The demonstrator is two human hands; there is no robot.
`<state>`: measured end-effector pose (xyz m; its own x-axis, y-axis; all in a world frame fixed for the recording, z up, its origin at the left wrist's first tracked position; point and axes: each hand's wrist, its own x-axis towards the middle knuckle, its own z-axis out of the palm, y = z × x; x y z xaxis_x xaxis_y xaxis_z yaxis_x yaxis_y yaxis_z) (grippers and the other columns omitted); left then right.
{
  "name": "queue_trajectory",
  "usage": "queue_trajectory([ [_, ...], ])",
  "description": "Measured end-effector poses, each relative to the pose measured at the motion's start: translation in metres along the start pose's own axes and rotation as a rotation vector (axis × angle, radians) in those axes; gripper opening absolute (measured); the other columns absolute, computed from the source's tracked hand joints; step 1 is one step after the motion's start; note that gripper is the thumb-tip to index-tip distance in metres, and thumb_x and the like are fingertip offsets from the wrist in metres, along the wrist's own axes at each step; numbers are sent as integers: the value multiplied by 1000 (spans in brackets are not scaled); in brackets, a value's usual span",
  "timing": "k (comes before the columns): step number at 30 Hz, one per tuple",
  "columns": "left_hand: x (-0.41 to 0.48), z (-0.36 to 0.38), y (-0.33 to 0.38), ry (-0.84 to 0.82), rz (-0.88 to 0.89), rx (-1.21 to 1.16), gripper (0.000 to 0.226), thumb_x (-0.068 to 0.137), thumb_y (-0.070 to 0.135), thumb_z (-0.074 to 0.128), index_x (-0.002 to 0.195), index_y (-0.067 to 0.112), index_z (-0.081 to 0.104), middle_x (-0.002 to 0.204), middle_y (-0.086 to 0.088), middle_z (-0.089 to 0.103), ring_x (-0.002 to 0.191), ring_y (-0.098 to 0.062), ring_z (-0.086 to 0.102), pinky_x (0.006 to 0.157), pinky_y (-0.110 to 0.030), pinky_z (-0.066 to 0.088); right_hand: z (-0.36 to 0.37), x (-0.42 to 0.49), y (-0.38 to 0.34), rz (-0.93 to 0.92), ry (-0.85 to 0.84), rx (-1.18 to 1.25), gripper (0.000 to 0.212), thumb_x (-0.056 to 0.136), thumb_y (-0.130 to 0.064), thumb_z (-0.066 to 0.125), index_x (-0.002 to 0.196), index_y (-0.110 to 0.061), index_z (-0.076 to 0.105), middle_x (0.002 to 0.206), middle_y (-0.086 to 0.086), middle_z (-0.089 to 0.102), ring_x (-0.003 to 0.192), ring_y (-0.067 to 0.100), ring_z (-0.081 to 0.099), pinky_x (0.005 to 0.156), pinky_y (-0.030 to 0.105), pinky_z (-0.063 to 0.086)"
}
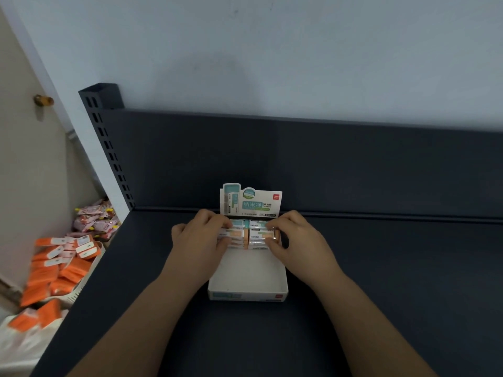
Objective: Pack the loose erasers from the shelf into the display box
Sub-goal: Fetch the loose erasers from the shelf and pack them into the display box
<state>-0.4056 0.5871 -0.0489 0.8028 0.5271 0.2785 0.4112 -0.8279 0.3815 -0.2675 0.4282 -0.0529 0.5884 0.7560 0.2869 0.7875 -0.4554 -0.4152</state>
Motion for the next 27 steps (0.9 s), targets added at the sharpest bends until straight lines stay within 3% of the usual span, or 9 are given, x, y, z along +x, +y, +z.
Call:
queue_trajectory([
  [8,1,-1,-1,4,26,62,33,92,35,56,124,36,50,125,13,45,109,-6,50,102,-33,18,0,2,-8,-31,25,-141,28,88,-36,62,113,-24,64,109,-5,58,91,15,58,78,37,50],
  [17,3,3,-2,36,24,28,34,88,27,56,122,33,52,121,12,46,103,-5,51,91,-28,15,0,1,-13,-39,34,-269,24,88,-34,59,109,-23,64,105,-3,58,89,19,56,71,33,46],
  [27,5,-5,3,24,32,60,43,84,33,60,126,35,50,121,11,47,107,-8,51,95,-34,21,-17,-4,-20,-6,-75,-283,43,90,-44,55,129,-27,50,120,-4,50,105,17,51,82,36,49],
])
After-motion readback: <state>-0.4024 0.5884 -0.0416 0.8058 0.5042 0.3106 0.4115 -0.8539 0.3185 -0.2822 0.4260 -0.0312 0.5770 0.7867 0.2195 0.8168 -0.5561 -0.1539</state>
